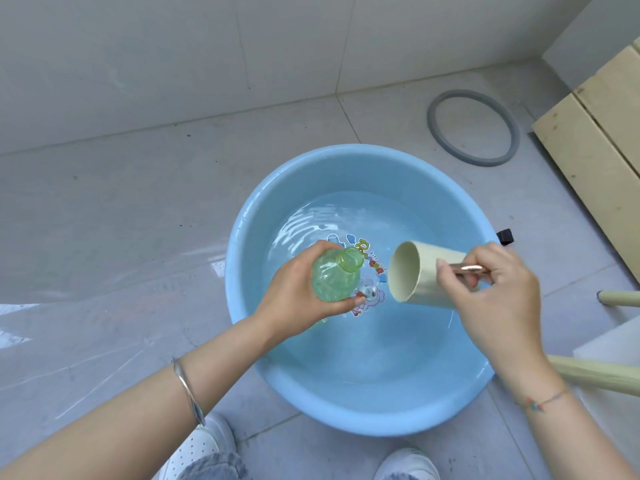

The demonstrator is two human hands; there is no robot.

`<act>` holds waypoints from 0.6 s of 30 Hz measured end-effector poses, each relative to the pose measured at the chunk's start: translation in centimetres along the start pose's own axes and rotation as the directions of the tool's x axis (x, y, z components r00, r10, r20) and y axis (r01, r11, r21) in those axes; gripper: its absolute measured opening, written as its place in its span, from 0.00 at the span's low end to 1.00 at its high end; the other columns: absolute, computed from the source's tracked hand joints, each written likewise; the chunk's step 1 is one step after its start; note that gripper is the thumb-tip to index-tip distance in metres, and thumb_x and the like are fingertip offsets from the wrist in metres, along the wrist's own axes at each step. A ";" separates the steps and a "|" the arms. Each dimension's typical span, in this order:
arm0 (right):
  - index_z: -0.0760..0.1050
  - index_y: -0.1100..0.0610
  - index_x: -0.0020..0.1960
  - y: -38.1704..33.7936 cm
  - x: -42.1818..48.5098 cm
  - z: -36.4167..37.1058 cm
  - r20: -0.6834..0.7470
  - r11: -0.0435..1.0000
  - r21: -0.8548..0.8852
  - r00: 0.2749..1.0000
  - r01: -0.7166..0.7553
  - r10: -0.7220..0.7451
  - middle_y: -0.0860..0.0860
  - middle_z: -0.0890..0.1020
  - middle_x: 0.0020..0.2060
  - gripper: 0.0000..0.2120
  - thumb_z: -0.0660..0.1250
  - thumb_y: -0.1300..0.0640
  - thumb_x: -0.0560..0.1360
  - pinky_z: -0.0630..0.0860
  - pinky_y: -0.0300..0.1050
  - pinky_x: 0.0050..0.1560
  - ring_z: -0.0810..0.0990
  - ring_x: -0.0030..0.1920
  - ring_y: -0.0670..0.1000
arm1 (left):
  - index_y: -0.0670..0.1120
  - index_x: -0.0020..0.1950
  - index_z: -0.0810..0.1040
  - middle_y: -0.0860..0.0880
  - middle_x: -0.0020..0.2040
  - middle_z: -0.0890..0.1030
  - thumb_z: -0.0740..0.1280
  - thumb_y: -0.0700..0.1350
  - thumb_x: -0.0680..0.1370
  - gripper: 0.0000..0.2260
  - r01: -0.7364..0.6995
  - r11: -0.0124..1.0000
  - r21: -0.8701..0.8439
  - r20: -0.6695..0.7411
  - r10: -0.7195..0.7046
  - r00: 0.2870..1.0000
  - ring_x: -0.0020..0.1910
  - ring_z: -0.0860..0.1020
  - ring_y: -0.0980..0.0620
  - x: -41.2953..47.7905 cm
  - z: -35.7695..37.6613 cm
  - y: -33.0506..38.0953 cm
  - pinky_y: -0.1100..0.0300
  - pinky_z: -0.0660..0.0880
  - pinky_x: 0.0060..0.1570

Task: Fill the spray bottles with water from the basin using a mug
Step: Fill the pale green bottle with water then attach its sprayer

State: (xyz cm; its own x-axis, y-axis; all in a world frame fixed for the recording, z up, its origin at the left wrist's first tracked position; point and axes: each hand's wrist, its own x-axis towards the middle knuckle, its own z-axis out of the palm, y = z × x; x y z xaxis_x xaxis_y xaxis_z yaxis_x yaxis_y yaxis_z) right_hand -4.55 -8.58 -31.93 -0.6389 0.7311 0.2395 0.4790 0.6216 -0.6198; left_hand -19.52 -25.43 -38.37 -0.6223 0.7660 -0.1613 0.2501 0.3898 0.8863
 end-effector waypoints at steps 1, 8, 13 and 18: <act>0.60 0.52 0.28 0.5 -0.3 0.5 0.040 0.998 -0.050 0.999 0.028 -0.026 0.48 0.67 0.27 0.18 0.68 0.54 0.68 0.63 0.48 0.37 0.67 0.34 0.54 | 0.60 0.57 0.72 0.63 0.51 0.79 0.81 0.57 0.64 0.27 0.000 1.000 0.002 -0.002 0.000 1.000 0.52 0.77 0.61 0.0 0.0 0.0 0.68 0.71 0.51; 0.59 0.51 0.30 2.7 -1.3 2.4 0.147 0.972 -0.198 0.984 0.127 -0.099 0.44 0.62 0.28 0.17 0.68 0.55 0.67 0.53 0.45 0.39 0.66 0.33 0.54 | 0.62 0.56 0.70 0.65 0.50 0.78 0.81 0.57 0.63 0.27 0.011 1.000 0.010 -0.009 -0.011 1.000 0.50 0.74 0.69 -0.1 0.0 0.0 0.76 0.66 0.48; 0.59 0.51 0.30 3.3 -1.7 3.1 0.185 0.970 -0.211 0.979 0.122 -0.083 0.44 0.61 0.27 0.19 0.70 0.56 0.67 0.53 0.43 0.40 0.65 0.33 0.53 | 0.64 0.55 0.70 0.65 0.51 0.78 0.81 0.58 0.63 0.27 0.009 1.000 0.019 -0.015 -0.009 1.000 0.51 0.75 0.66 0.0 0.0 0.0 0.73 0.69 0.50; 0.58 0.50 0.30 3.4 -1.9 3.4 0.219 0.973 -0.211 0.975 0.097 -0.050 0.43 0.61 0.27 0.26 0.76 0.63 0.67 0.54 0.44 0.40 0.65 0.32 0.53 | 0.60 0.56 0.71 0.63 0.51 0.78 0.80 0.58 0.64 0.27 0.003 1.000 0.020 -0.011 -0.002 1.000 0.50 0.75 0.65 0.0 0.0 0.0 0.71 0.69 0.49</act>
State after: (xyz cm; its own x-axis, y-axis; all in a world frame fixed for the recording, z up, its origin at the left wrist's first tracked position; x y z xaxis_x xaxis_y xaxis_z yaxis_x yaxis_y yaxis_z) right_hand -3.79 -8.82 -37.03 -0.7781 0.6199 0.1010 0.5309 0.7351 -0.4216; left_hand -19.51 -25.44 -38.37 -0.6313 0.7592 -0.1584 0.2633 0.4018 0.8771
